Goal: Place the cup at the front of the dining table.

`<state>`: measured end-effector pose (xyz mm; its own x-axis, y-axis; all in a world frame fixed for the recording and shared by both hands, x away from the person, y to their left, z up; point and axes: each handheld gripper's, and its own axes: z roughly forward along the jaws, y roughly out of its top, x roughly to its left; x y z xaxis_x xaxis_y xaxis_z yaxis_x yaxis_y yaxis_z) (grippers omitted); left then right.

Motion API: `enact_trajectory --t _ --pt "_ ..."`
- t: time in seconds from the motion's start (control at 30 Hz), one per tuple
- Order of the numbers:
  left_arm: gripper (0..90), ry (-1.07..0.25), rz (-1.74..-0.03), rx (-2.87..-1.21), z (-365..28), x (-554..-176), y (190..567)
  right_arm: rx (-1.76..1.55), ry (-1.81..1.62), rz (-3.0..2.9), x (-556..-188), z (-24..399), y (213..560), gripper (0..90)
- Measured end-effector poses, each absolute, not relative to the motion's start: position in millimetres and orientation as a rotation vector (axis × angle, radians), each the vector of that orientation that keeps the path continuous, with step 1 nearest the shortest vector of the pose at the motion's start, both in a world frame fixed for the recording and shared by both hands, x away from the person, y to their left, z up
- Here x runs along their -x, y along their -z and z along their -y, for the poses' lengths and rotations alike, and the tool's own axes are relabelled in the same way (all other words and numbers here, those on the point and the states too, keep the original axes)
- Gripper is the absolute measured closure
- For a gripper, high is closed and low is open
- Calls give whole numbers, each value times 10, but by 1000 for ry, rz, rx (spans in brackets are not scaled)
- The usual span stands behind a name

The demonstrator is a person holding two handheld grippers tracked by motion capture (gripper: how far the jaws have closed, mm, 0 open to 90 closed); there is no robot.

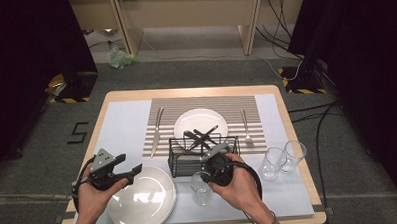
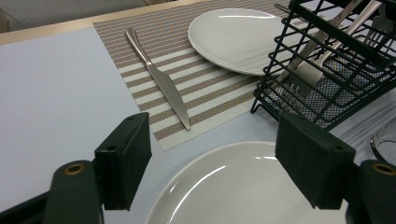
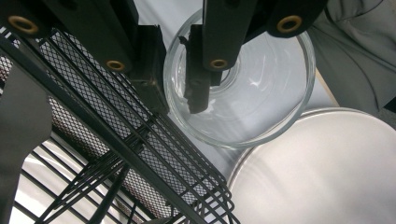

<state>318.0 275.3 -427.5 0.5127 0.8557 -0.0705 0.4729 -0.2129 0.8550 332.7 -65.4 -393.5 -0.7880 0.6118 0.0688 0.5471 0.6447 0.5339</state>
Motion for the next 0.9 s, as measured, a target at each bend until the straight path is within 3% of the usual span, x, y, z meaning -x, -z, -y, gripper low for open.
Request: enact_trajectory --t 0.33,0.9 --pt "263 -537 -1089 -1854 -2729 -3167 4261 -983 -932 -2745 -3311 768 3862 648" --pt "262 -542 -1058 -1863 -2660 -3129 4229 -1023 -1006 -2715 -3268 942 3780 608"
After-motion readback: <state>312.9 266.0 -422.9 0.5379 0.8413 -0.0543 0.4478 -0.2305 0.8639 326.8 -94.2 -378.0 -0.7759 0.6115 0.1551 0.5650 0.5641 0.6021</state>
